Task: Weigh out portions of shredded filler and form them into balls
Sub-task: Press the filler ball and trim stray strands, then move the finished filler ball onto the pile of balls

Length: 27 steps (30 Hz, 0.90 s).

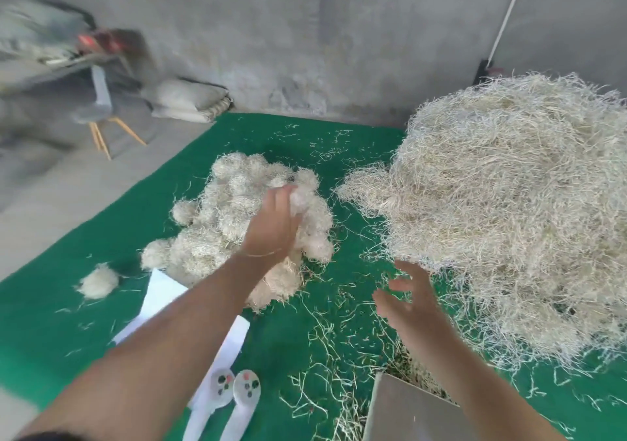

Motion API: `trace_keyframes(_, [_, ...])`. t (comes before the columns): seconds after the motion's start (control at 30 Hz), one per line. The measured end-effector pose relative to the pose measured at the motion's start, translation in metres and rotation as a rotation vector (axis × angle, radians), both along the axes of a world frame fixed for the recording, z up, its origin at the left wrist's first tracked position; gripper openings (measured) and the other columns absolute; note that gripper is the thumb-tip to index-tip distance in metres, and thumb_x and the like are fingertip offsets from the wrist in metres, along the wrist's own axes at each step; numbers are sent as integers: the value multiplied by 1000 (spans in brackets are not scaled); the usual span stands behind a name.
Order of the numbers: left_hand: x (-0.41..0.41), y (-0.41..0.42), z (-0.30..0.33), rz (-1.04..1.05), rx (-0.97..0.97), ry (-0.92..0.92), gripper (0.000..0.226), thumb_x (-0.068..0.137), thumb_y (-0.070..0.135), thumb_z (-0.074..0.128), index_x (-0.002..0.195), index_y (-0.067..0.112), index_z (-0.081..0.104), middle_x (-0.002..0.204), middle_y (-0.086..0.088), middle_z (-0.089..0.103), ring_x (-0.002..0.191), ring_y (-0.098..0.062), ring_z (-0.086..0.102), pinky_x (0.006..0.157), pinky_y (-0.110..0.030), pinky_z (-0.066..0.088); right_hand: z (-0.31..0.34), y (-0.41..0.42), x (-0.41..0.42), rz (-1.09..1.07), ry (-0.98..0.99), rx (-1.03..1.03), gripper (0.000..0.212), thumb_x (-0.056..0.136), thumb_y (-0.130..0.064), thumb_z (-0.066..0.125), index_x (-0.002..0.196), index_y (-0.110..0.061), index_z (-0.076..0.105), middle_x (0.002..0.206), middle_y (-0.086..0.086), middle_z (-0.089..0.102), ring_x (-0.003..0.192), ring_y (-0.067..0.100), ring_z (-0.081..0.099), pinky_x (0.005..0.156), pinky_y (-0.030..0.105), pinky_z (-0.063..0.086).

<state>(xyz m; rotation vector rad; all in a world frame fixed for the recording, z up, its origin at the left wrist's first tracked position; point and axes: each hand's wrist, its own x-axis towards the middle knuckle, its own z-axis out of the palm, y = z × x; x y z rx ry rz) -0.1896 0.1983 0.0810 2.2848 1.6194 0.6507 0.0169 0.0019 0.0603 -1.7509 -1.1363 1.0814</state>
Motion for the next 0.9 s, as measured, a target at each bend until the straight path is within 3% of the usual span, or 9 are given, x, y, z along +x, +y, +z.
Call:
trace_keyframes(0.07, [-20,46,22,127,37,242,102,92,26,75,164,32,2,166,-8,26,139,-37,47,117,-66,33,-10,1,1,28,-18,-32,60,98,-35,66,146,-41,31,125,-10,54,98,43,70,82,53,60])
trace_keyframes(0.13, [-33,77,38,194,-54,466,126,82,51,82,160,41,-17,173,-3,-8,156,-46,0,115,-73,-7,-20,2,4,49,-9,-38,60,97,-38,66,148,-39,33,123,-12,56,94,34,73,82,49,61])
trace_keyframes(0.2, [-35,91,37,157,-90,592,114,84,74,64,159,47,-17,169,0,-26,153,-47,-19,113,-74,-15,-25,5,8,47,11,-37,57,97,-38,66,145,-40,36,122,-12,56,91,28,73,82,47,60])
trace_keyframes(0.3, [-16,84,21,23,-59,528,91,87,71,53,161,48,5,173,-1,-10,157,-44,-9,113,-69,-20,-33,7,20,25,13,-37,47,97,-36,65,136,-41,39,121,-11,59,97,38,70,85,55,59])
trace_keyframes(0.43, [25,38,-22,-195,-54,380,54,98,48,52,150,36,45,162,3,41,147,-21,40,127,-56,4,-46,5,49,-22,47,-27,37,98,-32,65,128,-42,46,126,-5,62,94,14,74,79,36,64])
trace_keyframes(0.57, [86,-27,-77,-273,-231,121,39,101,29,60,140,33,56,130,6,68,66,4,60,117,-52,42,-76,-5,96,-186,-35,-152,43,102,-28,63,141,-34,47,136,-8,54,97,16,70,61,17,56])
trace_keyframes(0.7, [149,-92,-127,-394,-386,62,37,107,22,48,138,38,57,134,12,66,58,2,61,91,-21,56,-127,-24,153,-361,-345,-270,86,92,-24,72,160,-27,20,162,4,22,145,31,39,119,51,38])
trace_keyframes(0.8, [185,-122,-150,-455,-506,-20,38,108,16,43,138,33,59,129,7,67,58,0,56,60,-15,51,-149,-20,197,-396,-488,-343,117,90,-28,75,162,-35,-18,171,1,-13,158,38,-7,121,52,-1])
trace_keyframes(0.9, [213,-137,-165,-480,-624,-75,36,108,18,44,140,29,57,110,9,67,48,-1,50,50,-18,44,-164,-11,225,-285,-431,-470,125,94,-30,73,154,-37,-37,171,14,-16,157,43,8,127,56,5])
